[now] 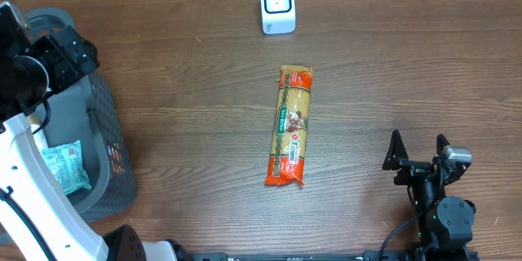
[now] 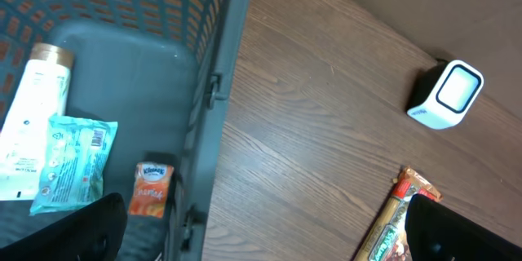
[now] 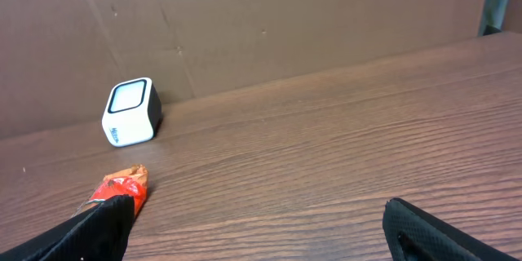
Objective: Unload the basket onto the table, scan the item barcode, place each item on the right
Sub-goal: 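Open the left gripper and retract it toward the basket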
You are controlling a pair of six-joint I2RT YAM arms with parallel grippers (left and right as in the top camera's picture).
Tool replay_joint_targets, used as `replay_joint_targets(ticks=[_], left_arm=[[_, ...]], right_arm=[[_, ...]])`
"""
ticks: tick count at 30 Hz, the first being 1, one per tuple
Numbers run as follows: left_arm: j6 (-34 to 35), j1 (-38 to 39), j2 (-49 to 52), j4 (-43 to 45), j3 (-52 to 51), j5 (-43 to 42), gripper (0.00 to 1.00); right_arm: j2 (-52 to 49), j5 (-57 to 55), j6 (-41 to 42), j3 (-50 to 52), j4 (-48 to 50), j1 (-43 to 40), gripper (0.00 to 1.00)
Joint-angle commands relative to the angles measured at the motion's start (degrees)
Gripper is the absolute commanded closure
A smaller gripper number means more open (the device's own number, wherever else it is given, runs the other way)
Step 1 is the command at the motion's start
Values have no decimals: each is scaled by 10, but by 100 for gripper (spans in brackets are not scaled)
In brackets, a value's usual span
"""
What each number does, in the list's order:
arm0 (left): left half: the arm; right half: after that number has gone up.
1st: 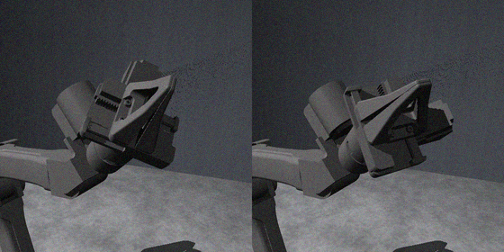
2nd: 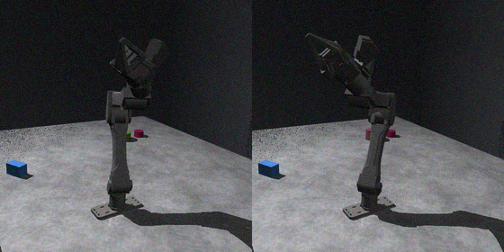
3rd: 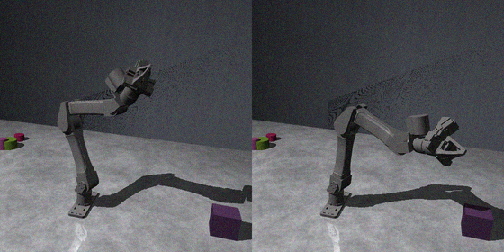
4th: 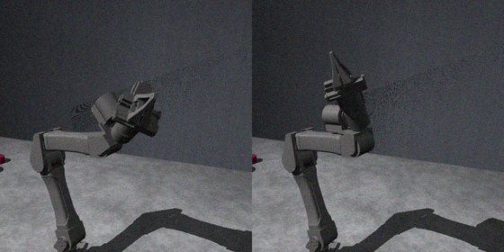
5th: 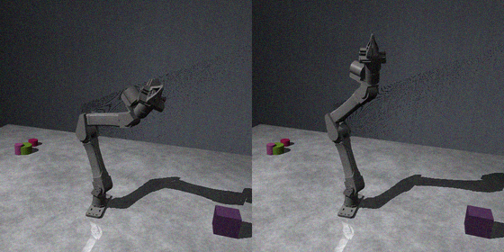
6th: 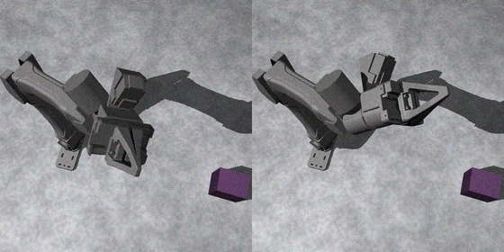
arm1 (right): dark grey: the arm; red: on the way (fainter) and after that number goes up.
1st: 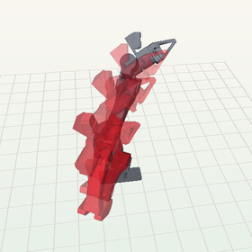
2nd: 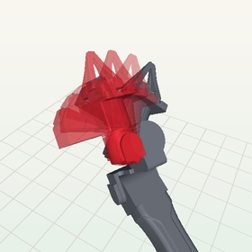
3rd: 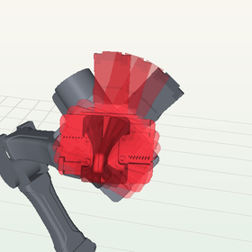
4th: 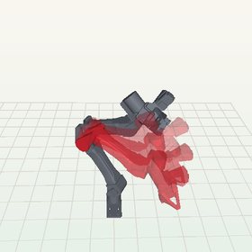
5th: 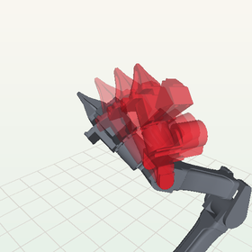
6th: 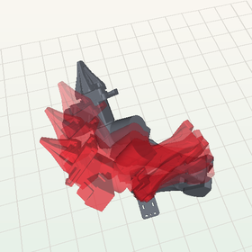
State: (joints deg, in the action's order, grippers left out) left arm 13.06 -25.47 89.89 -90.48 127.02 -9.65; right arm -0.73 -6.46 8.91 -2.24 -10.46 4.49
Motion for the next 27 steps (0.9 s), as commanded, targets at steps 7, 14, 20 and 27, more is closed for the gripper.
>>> replay_joint_targets(ticks=[7, 14, 20, 27], left_arm=[[-11, -27, -19, -1, 10, 0, 0], [-11, -33, -19, -2, 10, 0, 0], [-7, -51, -19, -16, 10, 26, 0], [-2, -84, -19, -38, 9, 58, 0]], right_arm=[[5, -10, -3, -12, -6, 0, 0], [5, -10, -3, -12, -6, 0, 0], [5, -10, -3, -12, -6, 0, 0], [5, -10, -3, -12, -6, 0, 0]])
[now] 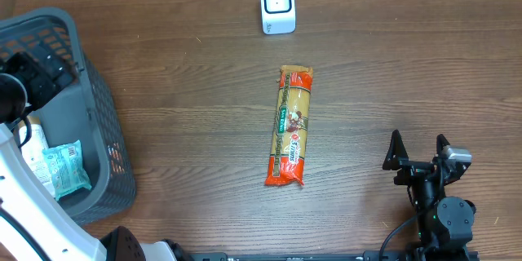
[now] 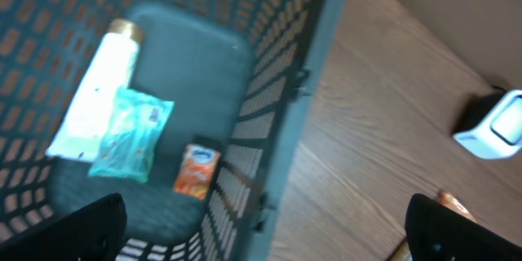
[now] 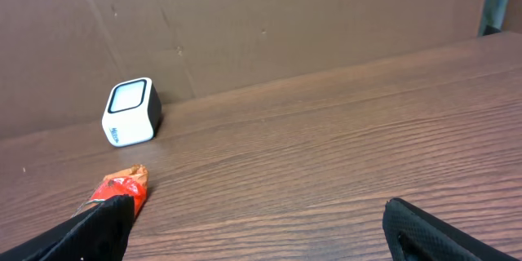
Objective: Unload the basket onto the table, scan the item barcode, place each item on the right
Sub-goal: 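Open the left gripper and retract it toward the basket, then lower the left gripper into the basket onto the orange Kleenex pack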
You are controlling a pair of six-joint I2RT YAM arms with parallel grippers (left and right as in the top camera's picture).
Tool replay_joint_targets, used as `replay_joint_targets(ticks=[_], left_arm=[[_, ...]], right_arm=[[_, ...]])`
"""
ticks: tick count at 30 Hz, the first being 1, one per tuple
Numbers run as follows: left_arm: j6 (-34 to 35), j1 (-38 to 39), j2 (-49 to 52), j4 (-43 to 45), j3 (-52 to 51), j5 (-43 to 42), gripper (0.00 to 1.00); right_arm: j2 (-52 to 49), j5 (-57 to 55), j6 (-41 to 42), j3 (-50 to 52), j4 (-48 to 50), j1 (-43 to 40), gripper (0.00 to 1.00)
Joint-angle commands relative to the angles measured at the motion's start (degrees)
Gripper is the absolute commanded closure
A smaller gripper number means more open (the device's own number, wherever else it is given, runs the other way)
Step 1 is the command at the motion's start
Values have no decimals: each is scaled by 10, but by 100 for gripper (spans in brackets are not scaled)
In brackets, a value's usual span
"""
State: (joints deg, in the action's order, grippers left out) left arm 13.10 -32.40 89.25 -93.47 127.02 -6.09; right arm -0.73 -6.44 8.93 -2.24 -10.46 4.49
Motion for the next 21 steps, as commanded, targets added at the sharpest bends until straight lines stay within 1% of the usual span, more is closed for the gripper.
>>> replay_joint_targets(ticks=[1, 11, 16, 19, 21], left_arm=[[-2, -20, -13, -11, 9, 23, 0], [-3, -97, -13, -33, 5, 22, 0], [-27, -129, -13, -16, -24, 20, 0], [-40, -130, -13, -4, -57, 23, 5], [-41, -130, -13, 8, -84, 23, 6]], right_arm=[[5, -10, -3, -12, -6, 0, 0], [5, -10, -3, -12, -6, 0, 0], [5, -10, -3, -12, -6, 0, 0], [5, -10, -3, -12, -6, 0, 0], [5, -10, -3, -12, -6, 0, 0]])
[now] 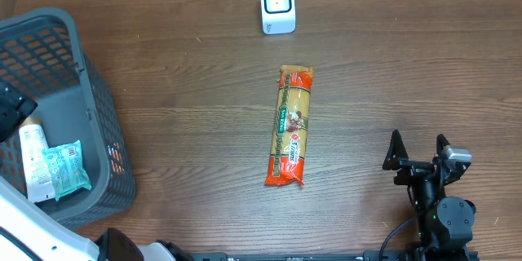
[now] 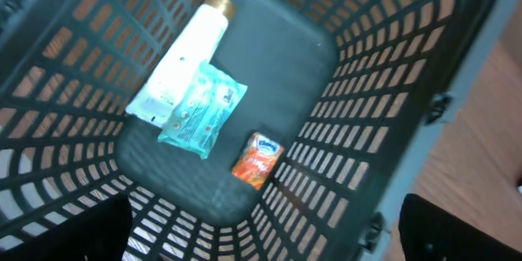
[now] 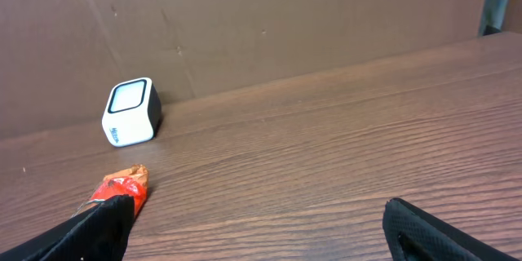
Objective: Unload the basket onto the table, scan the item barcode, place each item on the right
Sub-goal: 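Lower the left gripper into the basket onto the orange Kleenex pack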
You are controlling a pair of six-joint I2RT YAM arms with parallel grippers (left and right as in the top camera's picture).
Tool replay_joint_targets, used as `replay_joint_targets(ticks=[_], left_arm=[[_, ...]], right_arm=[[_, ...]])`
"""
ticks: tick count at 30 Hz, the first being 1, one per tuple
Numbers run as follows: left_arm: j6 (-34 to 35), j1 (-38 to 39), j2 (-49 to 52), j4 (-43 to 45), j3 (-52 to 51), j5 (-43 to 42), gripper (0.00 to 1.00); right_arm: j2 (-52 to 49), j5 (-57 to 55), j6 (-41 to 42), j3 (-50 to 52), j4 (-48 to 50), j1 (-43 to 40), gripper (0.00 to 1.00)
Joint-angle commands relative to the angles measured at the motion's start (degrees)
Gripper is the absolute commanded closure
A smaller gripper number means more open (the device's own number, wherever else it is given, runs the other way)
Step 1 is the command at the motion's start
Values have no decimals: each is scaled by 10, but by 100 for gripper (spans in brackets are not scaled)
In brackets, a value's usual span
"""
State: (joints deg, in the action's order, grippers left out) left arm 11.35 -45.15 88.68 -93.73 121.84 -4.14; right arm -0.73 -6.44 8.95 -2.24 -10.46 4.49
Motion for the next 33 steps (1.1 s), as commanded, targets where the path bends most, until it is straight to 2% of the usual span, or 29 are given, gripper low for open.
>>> replay_joint_targets(ticks=[1, 4, 9, 16, 33], left_arm=[[-24, -2, -7, 21, -55, 3, 6], [-26, -2, -7, 56, -124, 3, 6], [-72, -2, -7, 127, -248, -44, 5], [-86, -2, -7, 218, -391, -72, 6], [-86, -2, -7, 403, -593, -89, 7]], right_arm=[[5, -10, -3, -12, -6, 0, 0], [5, -10, -4, -12, -6, 0, 0], [5, -10, -3, -12, -6, 0, 0], [5, -10, -3, -12, -6, 0, 0], [5, -10, -4, -12, -6, 0, 0]])
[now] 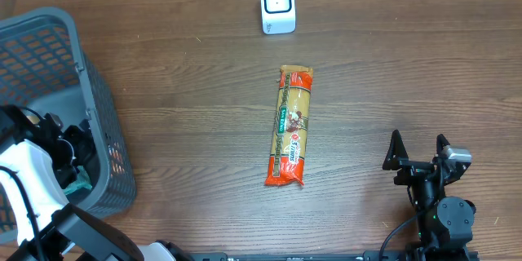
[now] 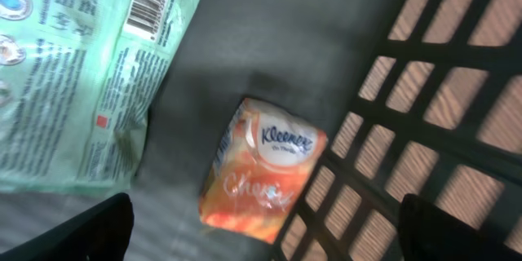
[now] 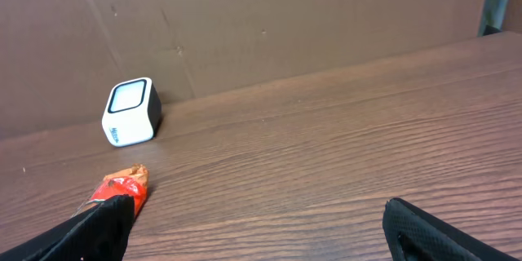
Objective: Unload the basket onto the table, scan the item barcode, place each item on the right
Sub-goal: 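Lower the left gripper into the basket onto the orange Kleenex pack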
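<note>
My left gripper (image 2: 261,241) is open, low inside the grey mesh basket (image 1: 78,57), its dark fingertips (image 2: 69,228) wide apart. Just ahead of them an orange Kleenex tissue pack (image 2: 265,171) lies on the basket floor against the wall. A green packet (image 2: 73,90) with a printed barcode lies to its left. In the overhead view the left gripper (image 1: 69,151) sits in the basket's near part. The white scanner (image 1: 277,5) stands at the table's far edge. My right gripper (image 1: 416,157) rests open at the near right, holding nothing.
A long orange-and-yellow pasta packet (image 1: 294,126) lies lengthwise in the middle of the wooden table (image 1: 408,65); its red end (image 3: 122,188) and the scanner (image 3: 130,112) show in the right wrist view. The basket's lattice wall (image 2: 424,90) stands close on the right of the left gripper.
The left gripper was high above the basket with the whole floor in sight. Now it is down inside, close over the orange tissue pack. The right arm has not moved.
The left gripper was first over the basket's right rim, with the table and scanner in view. Then it stood farther left over the basket, then high above its middle. Now it is low inside by the tissue pack, open throughout. The right arm stayed still.
</note>
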You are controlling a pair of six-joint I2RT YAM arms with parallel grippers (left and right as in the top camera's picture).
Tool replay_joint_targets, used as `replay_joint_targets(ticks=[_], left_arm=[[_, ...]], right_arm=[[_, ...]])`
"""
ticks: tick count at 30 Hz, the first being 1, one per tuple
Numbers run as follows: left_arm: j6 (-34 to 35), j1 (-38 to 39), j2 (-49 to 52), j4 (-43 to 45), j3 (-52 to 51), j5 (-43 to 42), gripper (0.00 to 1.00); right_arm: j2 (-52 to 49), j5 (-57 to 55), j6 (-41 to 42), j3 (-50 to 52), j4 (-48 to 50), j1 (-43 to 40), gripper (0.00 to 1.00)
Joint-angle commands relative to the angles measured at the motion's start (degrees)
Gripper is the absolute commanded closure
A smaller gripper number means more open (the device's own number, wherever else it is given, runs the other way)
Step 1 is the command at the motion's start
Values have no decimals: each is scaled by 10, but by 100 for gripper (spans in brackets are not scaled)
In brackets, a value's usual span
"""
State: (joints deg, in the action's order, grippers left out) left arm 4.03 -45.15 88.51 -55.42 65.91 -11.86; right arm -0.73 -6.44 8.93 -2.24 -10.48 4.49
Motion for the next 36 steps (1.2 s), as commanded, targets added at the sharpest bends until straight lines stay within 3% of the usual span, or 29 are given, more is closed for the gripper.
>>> replay_joint_targets(ticks=[1, 18, 36], left_arm=[[-12, -2, -5, 30, -46, -11, 8], [28, -2, -5, 128, -184, 13, 29], [33, -2, -4, 197, -247, 10, 21]], right_arm=[[5, -10, -3, -12, -6, 0, 0], [5, -10, -3, -12, -6, 0, 0], [5, -10, -3, -12, -6, 0, 0]])
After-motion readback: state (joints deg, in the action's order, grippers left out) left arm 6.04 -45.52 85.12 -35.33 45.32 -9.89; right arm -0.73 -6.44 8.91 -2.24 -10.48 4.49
